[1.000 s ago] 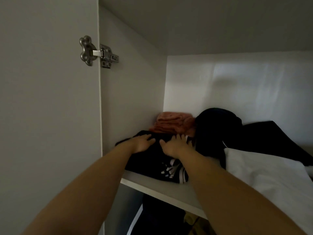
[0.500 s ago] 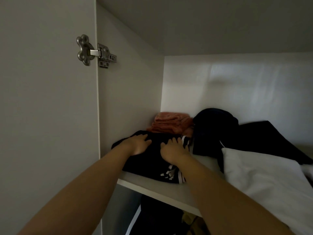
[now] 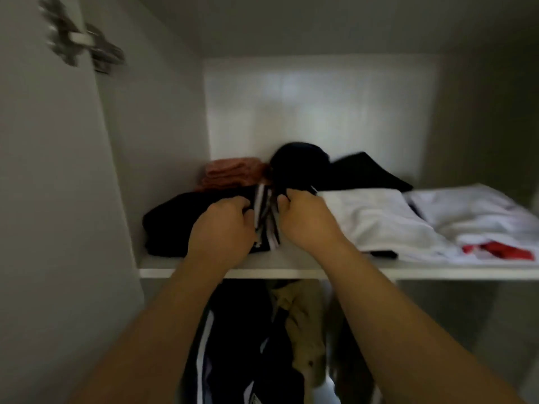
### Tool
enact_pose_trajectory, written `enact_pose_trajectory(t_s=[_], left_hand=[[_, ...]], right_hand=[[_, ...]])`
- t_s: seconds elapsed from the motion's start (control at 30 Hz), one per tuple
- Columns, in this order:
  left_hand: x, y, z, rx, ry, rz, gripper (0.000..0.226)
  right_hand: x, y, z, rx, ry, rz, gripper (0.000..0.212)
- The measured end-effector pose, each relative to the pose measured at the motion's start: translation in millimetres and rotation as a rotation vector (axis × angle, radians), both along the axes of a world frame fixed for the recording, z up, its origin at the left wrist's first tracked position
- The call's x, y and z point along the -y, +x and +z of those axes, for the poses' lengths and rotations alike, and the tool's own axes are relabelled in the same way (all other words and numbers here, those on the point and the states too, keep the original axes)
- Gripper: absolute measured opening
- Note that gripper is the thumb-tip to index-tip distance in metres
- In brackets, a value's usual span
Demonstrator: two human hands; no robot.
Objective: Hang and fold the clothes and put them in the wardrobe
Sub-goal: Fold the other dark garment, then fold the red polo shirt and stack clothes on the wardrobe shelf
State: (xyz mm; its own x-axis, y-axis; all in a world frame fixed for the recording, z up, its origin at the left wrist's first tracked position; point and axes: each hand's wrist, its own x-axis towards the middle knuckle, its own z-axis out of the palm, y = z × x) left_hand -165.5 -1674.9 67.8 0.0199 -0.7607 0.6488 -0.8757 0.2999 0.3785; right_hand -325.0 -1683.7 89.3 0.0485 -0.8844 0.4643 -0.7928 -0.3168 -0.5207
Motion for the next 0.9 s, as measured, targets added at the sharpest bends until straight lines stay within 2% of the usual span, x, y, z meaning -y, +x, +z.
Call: enact_pose_trajectory(t_s=[0.17, 0.23, 0.37, 0.5, 0.7, 0.9], left_hand=[[-53.3, -77.4, -21.3, -0.016, -0.045, -0.351, 0.021], [-77.8, -110.2, -30.5, -0.022, -0.038, -0.508, 0.023], [-136.2, -180.1, -51.3, -0.007, 0.045, -0.810, 0.018], [-214.3, -247.4, -77.2, 0.028, 0.155, -1.111, 0.014], [-367.3, -314.4, -98.5, 0.117, 0.171, -1.513, 0.015], [-539.7, -319.8, -117.3, 0.231, 0.269, -1.890, 0.013]], right_hand=[[-92.8, -70.5, -30.0, 0.032, -0.111, -0.315, 0.038], [-139.9, -102.1, -42.8, 0.058, -0.123, -0.448, 0.035], [-252.2, -159.8, -67.6, 0.095, -0.104, -0.745, 0.023], [-371.6, -192.1, -89.4, 0.133, -0.030, -1.086, 0.022], [-557.9, -189.8, -109.0, 0.240, -0.002, -1.526, 0.018], [-740.8, -131.2, -123.9, 0.259, 0.020, -1.853, 0.020]])
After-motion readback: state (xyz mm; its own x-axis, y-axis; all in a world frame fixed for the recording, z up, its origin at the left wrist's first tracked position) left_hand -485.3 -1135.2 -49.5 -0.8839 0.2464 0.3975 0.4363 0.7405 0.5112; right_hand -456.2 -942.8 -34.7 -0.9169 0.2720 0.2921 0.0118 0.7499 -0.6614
